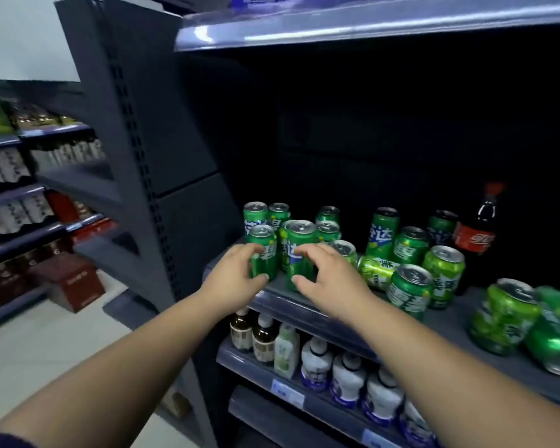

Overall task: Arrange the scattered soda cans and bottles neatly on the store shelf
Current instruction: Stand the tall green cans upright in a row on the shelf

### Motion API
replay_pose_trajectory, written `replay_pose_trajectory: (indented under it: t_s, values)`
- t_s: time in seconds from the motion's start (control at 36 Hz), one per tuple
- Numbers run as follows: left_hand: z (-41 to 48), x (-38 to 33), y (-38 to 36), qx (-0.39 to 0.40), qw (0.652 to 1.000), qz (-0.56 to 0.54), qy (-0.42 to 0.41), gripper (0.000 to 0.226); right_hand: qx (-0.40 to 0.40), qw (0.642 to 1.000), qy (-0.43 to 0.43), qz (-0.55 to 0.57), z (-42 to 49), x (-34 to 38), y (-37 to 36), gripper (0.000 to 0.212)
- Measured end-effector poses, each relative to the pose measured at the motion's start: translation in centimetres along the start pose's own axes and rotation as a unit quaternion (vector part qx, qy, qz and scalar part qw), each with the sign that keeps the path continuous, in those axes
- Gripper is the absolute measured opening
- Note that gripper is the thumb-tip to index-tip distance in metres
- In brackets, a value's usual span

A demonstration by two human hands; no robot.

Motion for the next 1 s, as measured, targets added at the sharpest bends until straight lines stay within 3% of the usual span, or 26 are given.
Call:
replay_pose_trajectory:
  t_s: [0.17, 0.33, 0.53, 1.0]
  values:
    - [3.7, 2.7, 1.4, -0.026, 0.998, -0.026, -0.049, 0.061, -0.093, 0.993, -0.047, -0.064, 3.0, 0.5, -0.1, 0.055]
    - [6.3, 5.4, 0.7, 0.033, 0.995, -0.032, -0.087, 0.07, -0.112, 0.977, -0.123, -0.132, 4.8, 0.0, -1.6, 0.07]
    - [7.0, 6.6, -1.0, 0.048, 0.99, -0.032, -0.132, 0.076, -0.164, 0.958, -0.133, -0.192, 4.7, -0.1, -2.5, 0.062]
    - [8.0, 4.8, -3.5, 0.096, 0.979, -0.073, -0.166, 0.07, -0.161, 0.952, -0.188, -0.182, 3.0, -2.7, 0.2, 0.051]
Point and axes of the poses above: each hand's wrist, its own z-axis towards the middle knuckle, its own y-axis out of the back of the hand, x = y × z, the point moved 6 cm from there along z, towards the middle knuckle, and after that the axes turned 11 degrees about -z, right-handed, at the moved point
